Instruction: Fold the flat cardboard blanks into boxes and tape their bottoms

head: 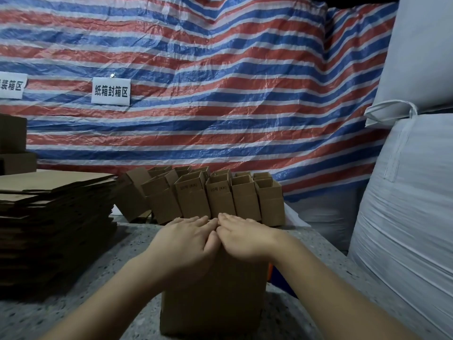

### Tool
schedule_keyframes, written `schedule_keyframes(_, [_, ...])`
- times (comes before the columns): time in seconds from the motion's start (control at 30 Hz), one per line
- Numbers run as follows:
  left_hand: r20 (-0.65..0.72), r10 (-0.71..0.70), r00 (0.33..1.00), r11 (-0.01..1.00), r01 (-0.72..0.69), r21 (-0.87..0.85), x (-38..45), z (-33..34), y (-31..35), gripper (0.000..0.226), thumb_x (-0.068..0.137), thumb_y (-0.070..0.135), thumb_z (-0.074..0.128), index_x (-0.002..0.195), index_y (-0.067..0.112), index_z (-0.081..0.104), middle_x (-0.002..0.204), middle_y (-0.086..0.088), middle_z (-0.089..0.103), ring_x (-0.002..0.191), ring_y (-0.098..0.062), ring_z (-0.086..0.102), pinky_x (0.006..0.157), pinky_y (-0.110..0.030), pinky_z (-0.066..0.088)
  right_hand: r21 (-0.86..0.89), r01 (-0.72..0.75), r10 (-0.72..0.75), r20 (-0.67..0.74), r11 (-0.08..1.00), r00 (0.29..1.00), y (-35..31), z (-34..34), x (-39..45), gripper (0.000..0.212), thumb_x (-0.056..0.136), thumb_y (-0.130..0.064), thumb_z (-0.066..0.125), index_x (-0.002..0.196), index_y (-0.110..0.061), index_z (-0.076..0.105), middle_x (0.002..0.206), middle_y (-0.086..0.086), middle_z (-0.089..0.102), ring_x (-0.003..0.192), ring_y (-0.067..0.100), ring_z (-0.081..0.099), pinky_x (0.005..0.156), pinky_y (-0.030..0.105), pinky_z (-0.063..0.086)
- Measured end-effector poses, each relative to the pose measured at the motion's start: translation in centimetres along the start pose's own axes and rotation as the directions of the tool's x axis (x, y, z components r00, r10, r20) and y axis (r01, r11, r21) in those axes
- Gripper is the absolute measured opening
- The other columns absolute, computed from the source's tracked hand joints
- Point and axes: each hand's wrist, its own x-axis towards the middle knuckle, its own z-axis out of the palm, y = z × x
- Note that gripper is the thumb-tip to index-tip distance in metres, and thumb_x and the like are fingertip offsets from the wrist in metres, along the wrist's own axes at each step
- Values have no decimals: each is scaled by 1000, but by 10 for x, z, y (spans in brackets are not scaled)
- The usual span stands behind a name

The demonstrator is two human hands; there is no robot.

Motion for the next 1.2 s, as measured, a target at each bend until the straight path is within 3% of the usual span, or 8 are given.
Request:
schedule_keyframes(0.37, [-27, 18, 999, 999, -17, 45, -2, -3, 3, 57, 100, 60, 16, 148, 38, 36, 155, 6, 40, 144, -12, 32, 115, -32, 24, -25, -71, 72, 43, 997, 997, 35, -11, -25, 55, 110, -39, 16, 162, -24, 5, 169, -7, 2, 154, 9, -1, 123, 46, -8])
schedule_keyframes(0.5, [-14, 16, 1000, 997, -15, 75, 2, -5, 6, 59, 99, 62, 15, 141, 34, 46, 146, 5, 51, 137, -12, 41, 112, -34, 30, 221, -136, 164, -111, 966, 980, 68, -8, -20, 48, 110, -42, 21, 154, -27, 33, 158, -6, 35, 146, 15, 32, 123, 48, 18])
schedule_keyframes(0.57, [2, 18, 1000, 998, -18, 54, 4, -3, 7, 59, 100, 61, 16, 143, 33, 45, 152, 5, 43, 142, -12, 35, 115, -34, 25, 174, -267, 289, -120, 948, 950, 96, -3, -16, 32, 109, -33, 28, 122, -24, 56, 122, -3, 58, 107, 12, 54, 98, 37, 45])
schedule_keyframes(0.63, [10, 30, 1000, 999, -30, 17, 4, 0, 8, 59, 101, 58, 17, 149, 32, 38, 159, 6, 31, 147, -10, 26, 118, -31, 17, 73, -387, 392, -99, 919, 914, 122, 10, -14, 22, 106, -28, 38, 91, -23, 53, 90, -5, 53, 78, 8, 49, 67, 27, 41])
schedule_keyframes(0.7, [11, 36, 999, 999, -36, 17, 3, 1, 6, 60, 102, 57, 16, 151, 30, 34, 160, 6, 29, 147, -9, 23, 118, -28, 15, 16, -451, 451, -72, 892, 890, 135, 24, -15, 31, 104, -34, 42, 76, -23, 52, 78, -4, 53, 68, 8, 49, 58, 25, 36])
schedule_keyframes(0.87, [-42, 55, 998, 998, -54, 20, 3, 3, 6, 59, 101, 56, 14, 149, 30, 37, 156, 7, 37, 144, -7, 30, 116, -24, 17, 23, -587, 587, 7, 809, 809, 148, 49, -12, 60, 91, -76, 40, 94, -20, 64, 84, -1, 65, 76, 12, 61, 67, 28, 45])
schedule_keyframes(1.03, [-97, 69, 993, 997, -66, 26, 0, 5, 9, 60, 101, 55, 13, 146, 28, 42, 152, 7, 43, 141, -8, 35, 114, -23, 22, -50, -572, 572, -5, 819, 820, 162, 71, -9, 60, 85, -70, 60, 121, -22, 58, 102, -4, 63, 90, 12, 61, 77, 27, 51])
schedule_keyframes(1.2, [-134, 72, 988, 997, -69, 25, -1, 6, 7, 62, 100, 57, 11, 143, 29, 46, 148, 7, 49, 138, -7, 40, 111, -23, 26, -68, -478, 473, -81, 876, 877, 167, 80, -13, 36, 89, -65, 57, 83, -30, 50, 81, -9, 58, 71, 6, 54, 55, 25, 35])
